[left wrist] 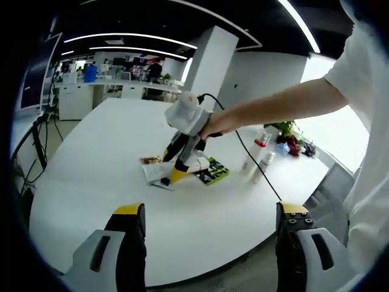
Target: Arrange the skincare products in the storage area until every visible bottle or jar stands upright without overlapping.
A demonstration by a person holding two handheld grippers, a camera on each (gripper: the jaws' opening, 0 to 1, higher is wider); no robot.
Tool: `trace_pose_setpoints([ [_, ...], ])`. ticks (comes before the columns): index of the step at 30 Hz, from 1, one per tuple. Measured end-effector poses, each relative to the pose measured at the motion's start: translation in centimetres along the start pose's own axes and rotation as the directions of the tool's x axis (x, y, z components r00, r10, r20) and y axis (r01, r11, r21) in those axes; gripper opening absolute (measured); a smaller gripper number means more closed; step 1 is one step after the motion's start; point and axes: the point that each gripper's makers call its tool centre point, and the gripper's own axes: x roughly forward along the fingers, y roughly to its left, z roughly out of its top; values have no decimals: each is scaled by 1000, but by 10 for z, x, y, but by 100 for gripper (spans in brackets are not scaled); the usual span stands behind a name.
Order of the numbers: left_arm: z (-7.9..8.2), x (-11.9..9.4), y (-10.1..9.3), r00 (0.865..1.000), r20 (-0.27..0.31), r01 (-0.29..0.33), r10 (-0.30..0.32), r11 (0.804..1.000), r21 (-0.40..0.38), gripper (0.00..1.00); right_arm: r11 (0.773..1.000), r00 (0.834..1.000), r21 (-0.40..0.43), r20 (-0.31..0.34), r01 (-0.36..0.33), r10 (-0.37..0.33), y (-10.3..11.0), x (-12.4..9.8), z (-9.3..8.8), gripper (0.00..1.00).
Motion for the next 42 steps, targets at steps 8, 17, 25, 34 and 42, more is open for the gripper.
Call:
trace_pose_setpoints([
  [8,0,1,2,1000,4,-1,1,1000,-19,85,999,999,-35,33,3,-2,-1,1,3,34],
  [17,0,0,3,1000,8,-7,7,1000,-18,84,999,999,-19,28,34,-34,-2,-1,4,34],
  [25,2,-2,3,1000,23,-12,12,1000,-21,84,998,994,21,86,67,-69,-3,1,8,34],
  [34,4,-2,3,999,31,-18,19,1000,-24,84,982,966,122,194,148,-169,-12,-22,28,34],
  [42,4,-3,2,999,29,-18,19,1000,-16,84,945,918,227,270,234,-292,5,-49,25,34],
])
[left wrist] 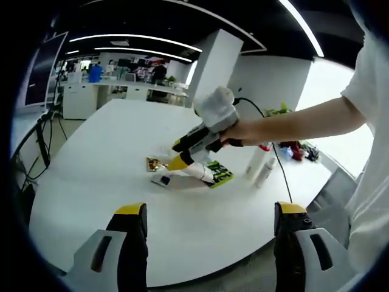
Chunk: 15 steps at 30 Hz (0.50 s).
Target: Arrange the skincare products in the storage area until every visible bottle or jar stands upright without overlapping.
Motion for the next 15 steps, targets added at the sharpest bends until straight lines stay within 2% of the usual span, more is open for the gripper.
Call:
trace_pose_setpoints([
  [7,-1,0,-1,1000,-9,0,0,1000,18,84,991,993,92,63,97,-103,1,-36,4,34],
  [15,-5,2,-2,1000,-30,9,-7,999,46,84,974,981,184,121,130,-154,14,-66,5,33],
])
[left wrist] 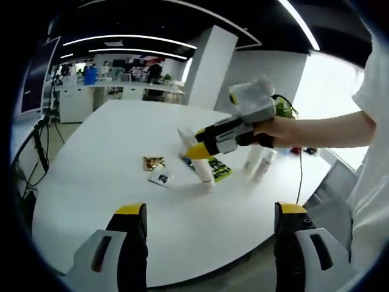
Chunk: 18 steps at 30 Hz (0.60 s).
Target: Arrange the skincare products in the storage area until every visible bottle or jar stands upright without overlapping.
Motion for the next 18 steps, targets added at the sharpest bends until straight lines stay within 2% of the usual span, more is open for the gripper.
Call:
trace_pose_setpoints([
  [9,-2,1,-2,1000,-17,-4,5,999,32,84,996,998,73,47,47,-51,12,-32,-2,33],
  [18,-6,3,-7,999,-54,-2,7,995,100,84,989,991,124,96,80,-93,28,-64,3,33],
])
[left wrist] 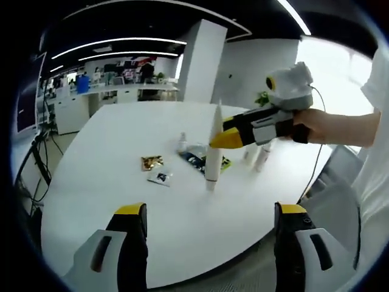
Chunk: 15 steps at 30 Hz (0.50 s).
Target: Arrange the skincare products in the storage area until every visible bottle or jar stands upright without overlapping.
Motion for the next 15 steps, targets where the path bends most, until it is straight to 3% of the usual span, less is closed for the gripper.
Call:
trace_pose_setpoints([
  [7,-2,1,-1,1000,-16,-5,6,999,34,84,997,998,61,45,41,-44,5,-28,-2,33],
  [15,-5,3,-6,999,-41,10,-10,1000,11,86,993,994,91,72,78,-85,7,-54,-8,33],
])
